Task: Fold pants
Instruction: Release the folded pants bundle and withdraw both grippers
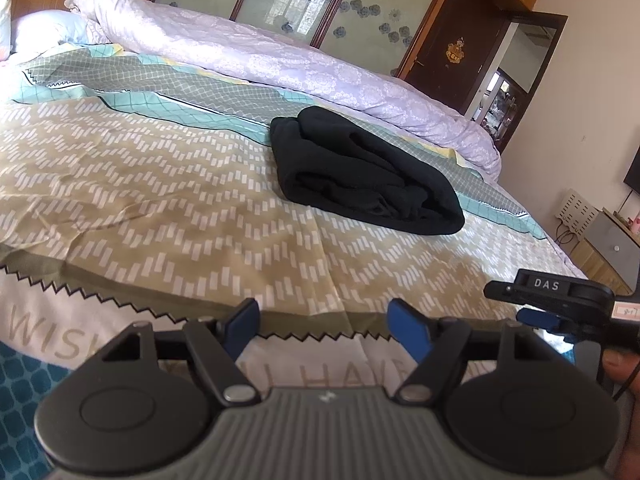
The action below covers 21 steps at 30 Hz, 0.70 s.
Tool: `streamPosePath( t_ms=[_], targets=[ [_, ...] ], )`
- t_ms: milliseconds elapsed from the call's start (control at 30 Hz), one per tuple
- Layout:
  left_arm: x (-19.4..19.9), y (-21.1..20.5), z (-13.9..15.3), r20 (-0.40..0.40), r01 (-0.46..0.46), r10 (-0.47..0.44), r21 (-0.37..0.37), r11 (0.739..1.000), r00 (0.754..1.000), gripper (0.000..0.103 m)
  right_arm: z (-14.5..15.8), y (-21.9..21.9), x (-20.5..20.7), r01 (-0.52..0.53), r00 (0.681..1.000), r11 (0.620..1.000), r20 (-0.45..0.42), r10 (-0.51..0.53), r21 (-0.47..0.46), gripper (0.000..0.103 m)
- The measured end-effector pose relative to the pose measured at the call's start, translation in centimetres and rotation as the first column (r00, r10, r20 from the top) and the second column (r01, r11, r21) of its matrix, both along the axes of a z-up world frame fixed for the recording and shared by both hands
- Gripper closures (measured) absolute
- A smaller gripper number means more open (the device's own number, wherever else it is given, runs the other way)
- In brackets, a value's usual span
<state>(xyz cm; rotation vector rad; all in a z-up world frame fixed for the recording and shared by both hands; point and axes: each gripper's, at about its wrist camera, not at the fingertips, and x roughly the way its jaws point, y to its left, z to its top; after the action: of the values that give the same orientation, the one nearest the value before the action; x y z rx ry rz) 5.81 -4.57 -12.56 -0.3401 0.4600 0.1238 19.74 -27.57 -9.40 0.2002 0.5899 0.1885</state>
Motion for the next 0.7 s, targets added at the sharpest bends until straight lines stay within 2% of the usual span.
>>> streamPosePath(
  t_ms=[167, 333, 500, 567, 633, 700],
  targets=[
    [0.2, -0.3, 0.0, -0.013, -0.002, 0.003, 0.025, 1.000, 1.000, 0.029, 0.3, -0.6, -0.3, -0.016, 1.000, 0.999, -0.004, 0.016, 0.035, 0.036],
    [0.8, -1.2, 0.2, -0.050, -0.003, 0.008, 0.087, 0.996, 0.999, 0.027, 1.5, -0.6, -1.5, -0.073, 0.997, 0.997, -0.027, 0.074, 0.036, 0.036],
    [1.5, -2.9, 1.0, -0.150, -0.039, 0.070, 0.204, 0.978, 0.986, 0.027, 2.8, -0.8, -3.7, -0.146, 0.986, 0.987, -0.066, 0.150, 0.060, 0.036],
    [1.1, -3.6, 1.6, -0.189, -0.065, 0.104, 0.206, 0.976, 0.976, 0.025, 3.1, -0.9, -4.7, -0.184, 0.979, 0.981, -0.080, 0.189, 0.063, 0.036],
    [0.3, -4.2, 2.4, -0.210, -0.083, 0.123, 0.190, 0.978, 0.970, 0.019, 3.3, -1.1, -5.9, -0.228, 0.968, 0.971, -0.089, 0.233, 0.067, 0.036],
    [-0.7, -5.3, 3.3, -0.216, -0.092, 0.141, 0.224, 0.970, 0.966, 0.006, 3.5, -1.5, -7.0, -0.255, 0.961, 0.965, -0.094, 0.260, 0.068, 0.036]
  ],
)
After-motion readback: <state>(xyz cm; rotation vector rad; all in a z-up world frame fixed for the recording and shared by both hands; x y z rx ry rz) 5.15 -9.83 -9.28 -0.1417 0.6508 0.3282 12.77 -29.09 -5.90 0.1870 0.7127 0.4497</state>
